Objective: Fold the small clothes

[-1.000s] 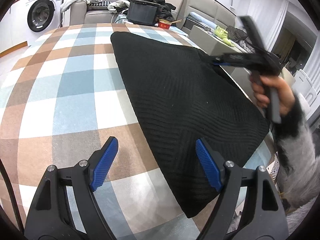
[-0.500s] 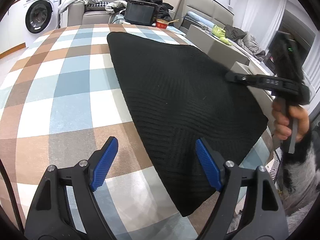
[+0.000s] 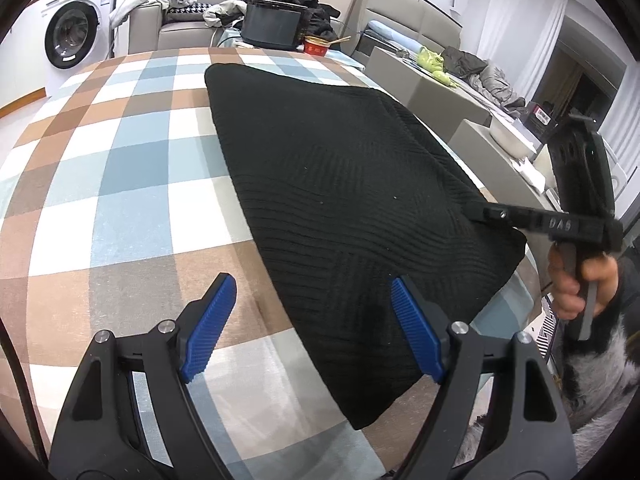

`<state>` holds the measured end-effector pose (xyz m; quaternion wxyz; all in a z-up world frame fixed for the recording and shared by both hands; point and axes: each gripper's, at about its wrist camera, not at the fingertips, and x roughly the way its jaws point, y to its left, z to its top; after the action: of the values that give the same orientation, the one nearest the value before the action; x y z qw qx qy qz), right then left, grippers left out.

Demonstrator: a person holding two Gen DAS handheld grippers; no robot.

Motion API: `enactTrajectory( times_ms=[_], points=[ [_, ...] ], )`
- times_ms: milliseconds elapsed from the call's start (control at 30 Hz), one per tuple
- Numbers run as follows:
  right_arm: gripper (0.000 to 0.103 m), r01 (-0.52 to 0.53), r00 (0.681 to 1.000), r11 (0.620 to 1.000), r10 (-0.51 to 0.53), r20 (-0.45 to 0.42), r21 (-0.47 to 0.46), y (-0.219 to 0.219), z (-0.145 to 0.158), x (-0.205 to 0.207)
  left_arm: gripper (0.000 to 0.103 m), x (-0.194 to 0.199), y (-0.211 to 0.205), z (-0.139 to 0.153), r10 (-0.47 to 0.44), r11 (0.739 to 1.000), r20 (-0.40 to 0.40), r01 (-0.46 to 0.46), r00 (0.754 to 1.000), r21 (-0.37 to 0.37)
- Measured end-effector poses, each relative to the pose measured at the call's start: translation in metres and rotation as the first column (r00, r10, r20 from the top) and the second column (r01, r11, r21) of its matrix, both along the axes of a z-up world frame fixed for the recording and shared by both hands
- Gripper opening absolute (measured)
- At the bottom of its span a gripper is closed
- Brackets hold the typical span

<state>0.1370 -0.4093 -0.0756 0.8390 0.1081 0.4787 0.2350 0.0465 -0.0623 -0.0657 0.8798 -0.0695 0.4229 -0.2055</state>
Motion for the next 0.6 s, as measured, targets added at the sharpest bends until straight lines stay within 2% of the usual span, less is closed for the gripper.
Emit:
enactTrajectory(
  times_ms=[33, 67, 167, 233, 300, 400, 600],
  points=[
    [0.019, -0.005, 1.0, 1.0, 0.005, 0.027, -0.018, 0.002, 0.001, -0.003, 0.078, 0.0, -0.002, 0.0, -0.003, 1.0, -0.002, 0.003, 1.0, 0.002],
    [0.006, -0.014, 0.999, 1.0, 0.015, 0.04, -0.013, 0.004, 0.004, -0.006, 0.078, 0.0, -0.003, 0.0, -0.004, 1.0, 0.0, 0.004, 1.0, 0.004],
    [0.006, -0.051, 0.99, 0.998, 0.054, 0.127, -0.027, 0.011, 0.027, -0.02, 0.078, -0.002, -0.004, 0.002, -0.003, 1.0, 0.007, 0.003, 1.0, 0.008],
    [0.006, -0.049, 0.992, 0.997, 0.055, 0.116, -0.051, 0.011, 0.025, -0.02, 0.078, -0.003, -0.006, 0.004, -0.007, 1.0, 0.014, 0.007, 1.0, 0.009],
    [0.011, -0.028, 0.997, 0.99, 0.037, 0.063, -0.137, 0.013, 0.004, -0.014, 0.078, -0.004, -0.01, 0.007, -0.017, 1.0, 0.025, 0.016, 1.0, 0.021],
    [0.016, 0.001, 0.998, 0.998, 0.003, 0.06, -0.066, 0.002, 0.005, -0.017, 0.078, -0.01, -0.015, 0.014, -0.025, 0.999, 0.052, 0.023, 0.998, 0.039],
    [0.02, 0.025, 0.983, 0.999, -0.017, 0.183, -0.041, -0.007, 0.038, -0.045, 0.078, -0.017, -0.042, 0.029, -0.111, 0.993, 0.101, 0.106, 0.989, 0.061]
  ],
)
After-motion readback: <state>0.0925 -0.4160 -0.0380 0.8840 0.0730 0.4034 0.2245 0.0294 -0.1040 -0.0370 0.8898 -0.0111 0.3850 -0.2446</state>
